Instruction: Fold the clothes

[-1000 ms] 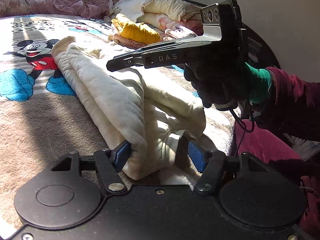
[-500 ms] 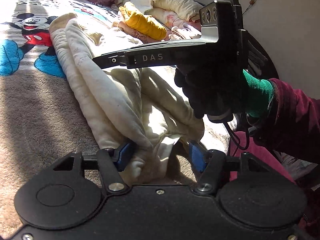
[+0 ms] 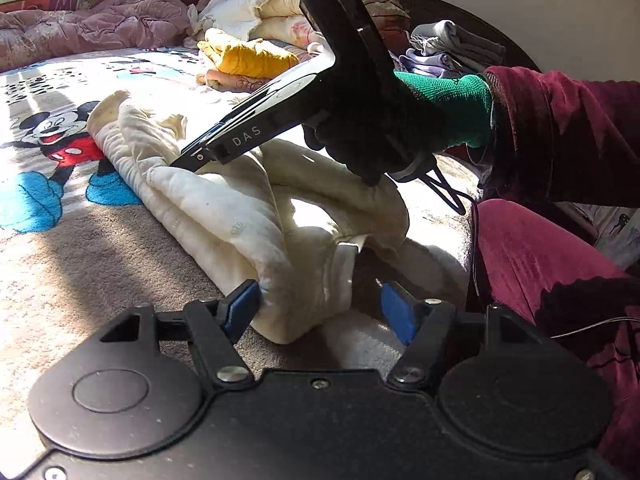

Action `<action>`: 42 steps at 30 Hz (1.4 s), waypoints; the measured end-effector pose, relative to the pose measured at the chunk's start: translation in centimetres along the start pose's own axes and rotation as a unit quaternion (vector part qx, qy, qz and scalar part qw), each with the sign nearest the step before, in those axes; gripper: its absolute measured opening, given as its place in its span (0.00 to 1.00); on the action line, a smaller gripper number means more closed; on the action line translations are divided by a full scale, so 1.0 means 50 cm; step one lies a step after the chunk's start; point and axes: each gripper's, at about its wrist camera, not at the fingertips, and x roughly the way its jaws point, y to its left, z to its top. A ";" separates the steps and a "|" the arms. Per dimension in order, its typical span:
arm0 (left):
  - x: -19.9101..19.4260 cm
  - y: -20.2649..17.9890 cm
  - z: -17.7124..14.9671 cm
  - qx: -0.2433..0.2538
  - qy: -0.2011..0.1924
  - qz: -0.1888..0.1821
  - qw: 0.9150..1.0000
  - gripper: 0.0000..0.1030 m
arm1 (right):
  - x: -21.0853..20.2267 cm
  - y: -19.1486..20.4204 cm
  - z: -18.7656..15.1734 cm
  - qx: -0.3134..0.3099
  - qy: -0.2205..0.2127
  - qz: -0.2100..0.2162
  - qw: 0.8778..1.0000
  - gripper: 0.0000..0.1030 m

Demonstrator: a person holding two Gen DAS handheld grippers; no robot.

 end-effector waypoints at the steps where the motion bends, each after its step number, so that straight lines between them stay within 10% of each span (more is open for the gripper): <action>1: -0.010 0.008 0.003 -0.003 -0.014 0.003 1.000 0.65 | -0.001 0.000 -0.003 0.000 -0.002 0.001 1.000 0.23; 8: -0.028 0.005 0.048 0.039 -0.108 -0.006 0.993 0.64 | -0.002 -0.006 -0.005 0.004 -0.007 0.006 1.000 0.23; 14: 0.077 0.002 0.016 0.045 0.027 0.018 0.998 0.64 | 0.004 -0.008 0.000 0.003 -0.002 0.010 1.000 0.23; 32: 0.095 -0.033 0.014 0.054 0.049 0.021 0.997 0.84 | -0.036 -0.020 0.092 -0.006 -0.005 -0.012 1.000 0.24; 42: 0.093 -0.021 0.023 0.050 0.052 0.012 0.997 0.84 | 0.126 0.011 0.076 -0.135 0.022 -0.031 0.990 0.25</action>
